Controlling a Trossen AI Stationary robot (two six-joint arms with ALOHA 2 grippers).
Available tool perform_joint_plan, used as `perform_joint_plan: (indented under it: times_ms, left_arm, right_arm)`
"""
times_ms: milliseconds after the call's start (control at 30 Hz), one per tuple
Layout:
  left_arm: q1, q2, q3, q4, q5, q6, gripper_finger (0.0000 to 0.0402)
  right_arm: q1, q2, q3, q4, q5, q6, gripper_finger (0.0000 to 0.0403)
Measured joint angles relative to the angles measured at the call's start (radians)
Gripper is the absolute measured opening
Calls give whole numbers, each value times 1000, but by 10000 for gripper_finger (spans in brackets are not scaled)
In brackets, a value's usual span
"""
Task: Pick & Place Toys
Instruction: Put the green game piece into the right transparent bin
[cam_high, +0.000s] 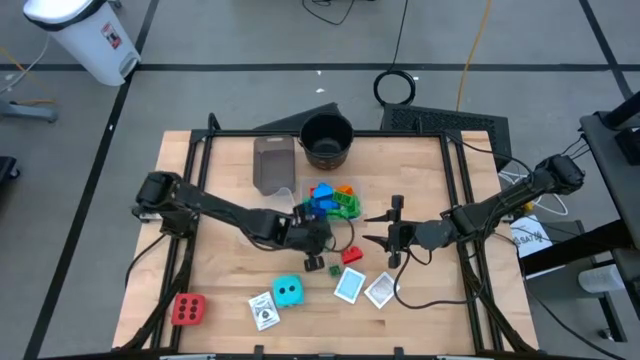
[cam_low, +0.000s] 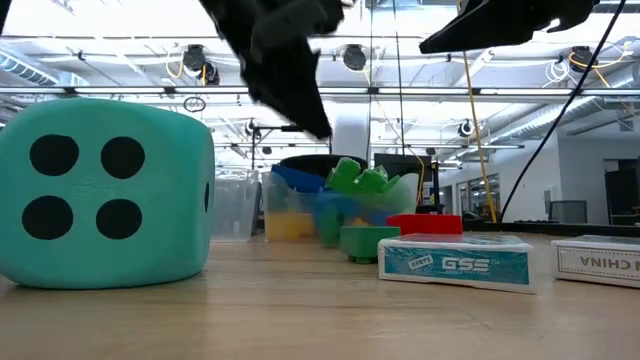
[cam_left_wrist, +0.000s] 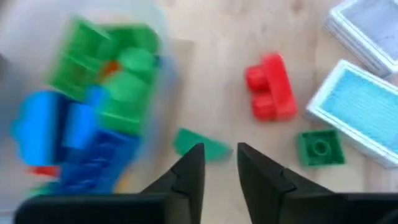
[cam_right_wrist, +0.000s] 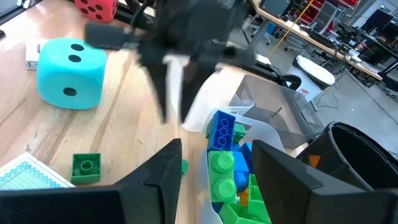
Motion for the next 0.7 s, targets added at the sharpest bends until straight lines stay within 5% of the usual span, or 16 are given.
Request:
perform_joint_plan:
  times_ms: [133,333,700]
  left_arm:
    - [22,-61,2,11,-108,28,45]
    - [55,-48,2,17,-5,-151,6]
    - [-9,148,2,30,49,-310,205]
  right_arm:
    - [0,0,0,1,0,0,164]
    - [0,0,0,0,0,0,164]
    - [0,0,0,0,0,-6,164]
